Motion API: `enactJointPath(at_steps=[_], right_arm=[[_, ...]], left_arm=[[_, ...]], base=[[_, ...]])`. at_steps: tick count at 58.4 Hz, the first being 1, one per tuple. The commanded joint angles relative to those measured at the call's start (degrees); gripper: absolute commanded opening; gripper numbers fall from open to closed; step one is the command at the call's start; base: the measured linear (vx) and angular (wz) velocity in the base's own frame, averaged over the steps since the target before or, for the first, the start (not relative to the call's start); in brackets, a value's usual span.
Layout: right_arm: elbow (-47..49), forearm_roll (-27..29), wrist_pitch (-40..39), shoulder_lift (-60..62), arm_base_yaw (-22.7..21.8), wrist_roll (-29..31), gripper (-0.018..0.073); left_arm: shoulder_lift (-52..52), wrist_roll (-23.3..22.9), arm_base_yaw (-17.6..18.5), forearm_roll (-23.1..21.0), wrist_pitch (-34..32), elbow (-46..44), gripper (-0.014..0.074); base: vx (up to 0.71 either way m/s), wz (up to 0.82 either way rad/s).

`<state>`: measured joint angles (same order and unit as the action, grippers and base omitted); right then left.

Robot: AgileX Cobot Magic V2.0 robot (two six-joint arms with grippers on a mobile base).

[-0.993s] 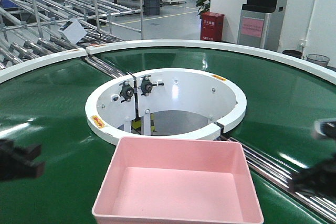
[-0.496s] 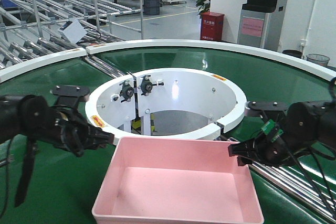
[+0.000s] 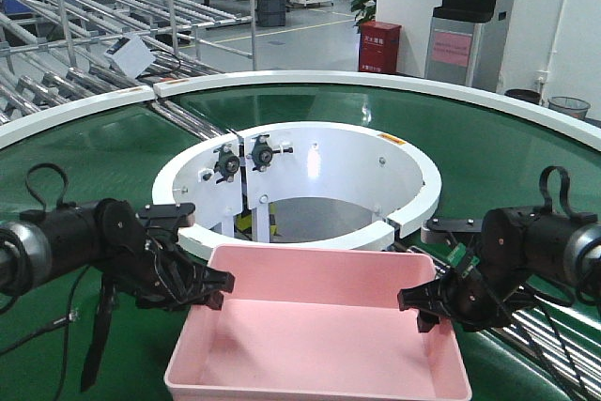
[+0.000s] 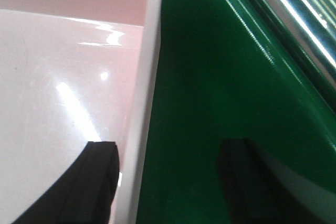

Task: Grab pink bin and stack on right shelf
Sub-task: 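Move both grippers to the pink bin's side walls and close on them, then lift the pink bin off the conveyor with both grippers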

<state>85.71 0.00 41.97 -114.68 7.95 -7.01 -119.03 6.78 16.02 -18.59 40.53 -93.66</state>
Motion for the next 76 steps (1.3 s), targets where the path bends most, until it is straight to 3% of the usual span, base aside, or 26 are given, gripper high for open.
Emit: enactJointPath(at_steps=[1,7,14,21,25,39,57,76], right_arm=[[1.95,0.46,-2.54,2.39,-0.02,0.17,0.0431],[1.95,0.47,-2.37,2.18,-0.02,0.3,0.0328],[1.95,0.63,-1.28,2.42,-0.02,-0.39,0.0154],[1.95,0.63,-1.24,2.63,-0.02,-0.5,-0.0001],[2.02,1.01,-0.45,3.49,-0.02,-0.5,-0.0014],[2.07,5.43,-0.9,11.25,0.03,-0.13,-0.0009],[2.07,7.64,-0.61,23.04,0.11,1.85,-0.0008],[2.07,9.68,4.51,28.7,0.32,2.36,-0.0008]], left_arm=[[2.42,0.27,0.23,-1.46,-0.74,-1.87,0.0465],[2.42,0.27,0.23,-1.46,-0.63,-1.87,0.0443],[2.52,0.32,0.23,-1.4,0.16,-1.91,0.0328],[2.74,0.32,0.28,-2.81,2.52,-1.91,0.0113],[3.4,0.41,0.28,-2.76,3.19,-1.91,-0.0011],[10.99,1.22,0.16,-0.79,5.17,-1.82,-0.0006],[23.86,-1.47,0.16,-0.61,8.23,-1.38,-0.0005],[38.61,-4.34,0.16,0.92,2.08,12.45,-0.0002]], base=[[0.0,0.0],[0.0,0.0],[0.0,0.0],[0.0,0.0],[0.0,0.0],[0.0,0.0],[0.0,0.0],[0.0,0.0]])
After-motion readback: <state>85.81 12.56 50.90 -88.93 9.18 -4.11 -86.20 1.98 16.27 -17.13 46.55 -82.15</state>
